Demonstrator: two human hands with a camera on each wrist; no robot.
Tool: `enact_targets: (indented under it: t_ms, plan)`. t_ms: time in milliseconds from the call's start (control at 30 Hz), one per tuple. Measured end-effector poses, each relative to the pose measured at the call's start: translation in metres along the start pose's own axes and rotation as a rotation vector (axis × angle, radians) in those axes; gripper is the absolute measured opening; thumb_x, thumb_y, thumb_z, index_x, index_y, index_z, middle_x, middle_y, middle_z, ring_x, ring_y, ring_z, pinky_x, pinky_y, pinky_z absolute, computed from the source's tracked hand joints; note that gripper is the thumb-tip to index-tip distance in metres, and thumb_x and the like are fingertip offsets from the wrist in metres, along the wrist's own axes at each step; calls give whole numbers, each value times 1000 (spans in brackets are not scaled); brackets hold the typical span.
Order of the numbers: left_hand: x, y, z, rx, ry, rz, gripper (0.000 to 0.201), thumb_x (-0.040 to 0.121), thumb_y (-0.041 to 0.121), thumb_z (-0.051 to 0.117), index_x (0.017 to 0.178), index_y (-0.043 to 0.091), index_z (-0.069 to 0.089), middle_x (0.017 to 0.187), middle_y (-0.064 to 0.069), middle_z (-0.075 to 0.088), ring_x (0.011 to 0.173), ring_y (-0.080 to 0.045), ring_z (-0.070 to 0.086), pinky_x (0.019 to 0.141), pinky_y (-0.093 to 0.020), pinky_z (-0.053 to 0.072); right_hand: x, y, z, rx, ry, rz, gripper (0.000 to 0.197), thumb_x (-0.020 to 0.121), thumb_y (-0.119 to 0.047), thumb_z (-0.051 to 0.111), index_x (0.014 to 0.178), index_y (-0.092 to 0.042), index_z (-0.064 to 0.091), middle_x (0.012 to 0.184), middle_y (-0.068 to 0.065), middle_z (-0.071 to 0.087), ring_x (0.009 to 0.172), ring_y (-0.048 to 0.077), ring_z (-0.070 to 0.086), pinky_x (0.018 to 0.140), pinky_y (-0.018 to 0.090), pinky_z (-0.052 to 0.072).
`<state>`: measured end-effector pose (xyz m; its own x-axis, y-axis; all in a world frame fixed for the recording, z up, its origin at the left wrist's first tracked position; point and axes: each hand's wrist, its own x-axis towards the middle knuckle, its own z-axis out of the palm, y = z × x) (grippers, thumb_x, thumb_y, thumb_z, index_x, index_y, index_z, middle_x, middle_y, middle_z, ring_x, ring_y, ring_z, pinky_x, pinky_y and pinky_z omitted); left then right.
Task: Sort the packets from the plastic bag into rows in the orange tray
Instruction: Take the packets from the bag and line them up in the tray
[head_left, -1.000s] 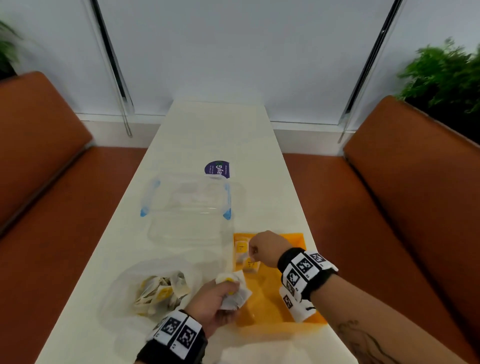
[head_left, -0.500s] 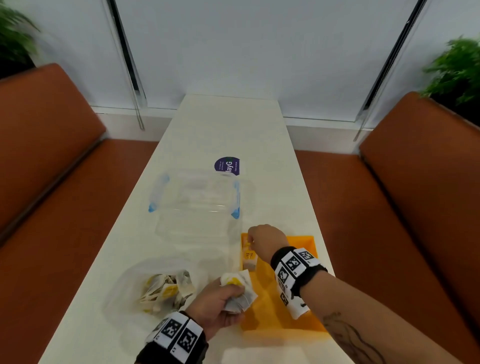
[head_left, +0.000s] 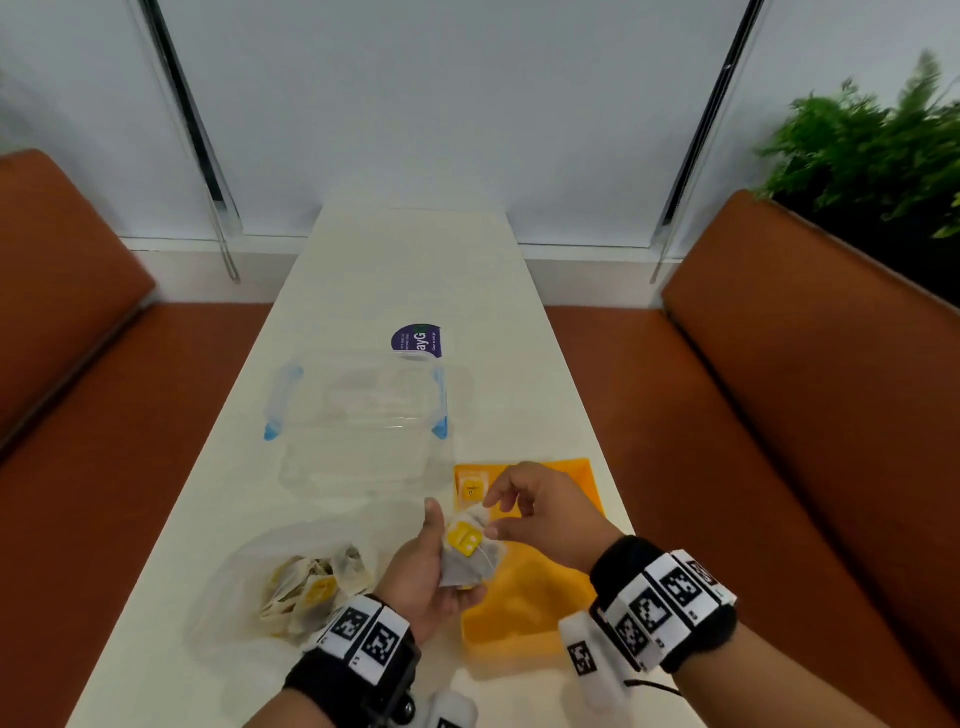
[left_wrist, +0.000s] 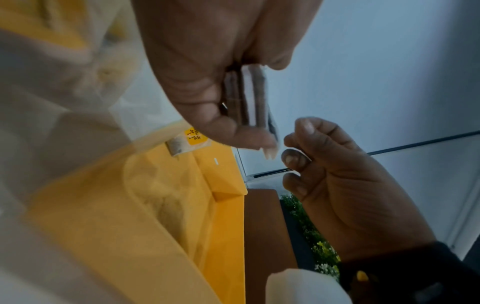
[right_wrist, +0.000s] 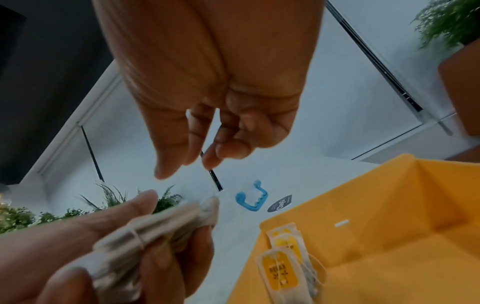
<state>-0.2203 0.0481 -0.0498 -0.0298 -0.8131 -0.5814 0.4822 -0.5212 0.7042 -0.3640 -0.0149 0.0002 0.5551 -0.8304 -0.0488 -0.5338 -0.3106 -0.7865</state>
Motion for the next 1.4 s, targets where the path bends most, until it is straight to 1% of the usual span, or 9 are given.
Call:
enact_targets:
  t_ms: [167,433,533,633,833,933,1100,1267,1400]
  plan:
    - [-2,-8,-2,117,-45,-20,50,95,48,30,95,11,64,73,-8,71,60,-18,66,52,-26,50,-10,-7,5,-358,-205,-7,51,75,-25,77,123,-29,60,99,-7,40,84,8,45,72,23,38]
    - [-7,-11,-5,104,-77,-108,40,97,37,36,104,7,61,80,-12,70,60,-20,69,48,-25,53,-18,-2,10,-345,-214,7,30,72,-18,78,99,-16,65,90,-10,43,84,10,45,72,26,39]
    - [-7,-8,-5,130,-59,-69,30,95,31,45,100,7,62,73,-9,70,57,-16,67,47,-24,53,-17,3,9,-243,-200,1,15,75,-17,77,84,-18,65,79,-17,43,70,-1,44,65,15,36]
    - [-7,-3,-8,201,5,3,17,93,18,52,102,7,61,71,-8,66,53,-13,64,46,-23,52,-13,2,-1,-86,-156,51,28,77,-15,76,66,-30,56,74,-16,50,62,-9,48,60,7,38]
    - [-9,-6,-15,321,43,45,12,91,11,52,94,10,64,64,-6,66,54,-18,62,52,-26,49,21,15,-23,-153,-17,220,30,82,-11,71,62,-26,53,63,-13,53,58,-1,46,51,7,36]
    - [-10,-8,-15,323,28,48,15,91,11,54,98,7,66,81,-15,69,69,-27,66,64,-36,54,41,27,-6,-276,-180,301,23,83,-10,68,66,-19,56,70,-8,57,63,6,51,57,14,42]
    - [-12,-11,-15,292,45,11,15,91,11,53,101,11,65,87,-13,71,66,-21,67,54,-30,56,62,31,22,-486,-287,310,31,86,-7,61,61,-20,49,106,11,69,88,19,62,78,27,49]
    - [-14,-12,-14,260,54,-1,11,91,9,53,92,12,63,62,-3,69,51,-12,65,44,-25,52,84,38,27,-559,-357,347,26,86,-4,57,63,-14,48,103,15,70,73,21,63,51,19,41]
    - [-14,-11,-16,253,41,12,10,91,9,53,95,11,62,64,-4,70,52,-14,66,47,-27,54,92,39,31,-653,-402,331,23,85,-4,60,66,-13,49,107,16,68,97,29,67,50,19,38]
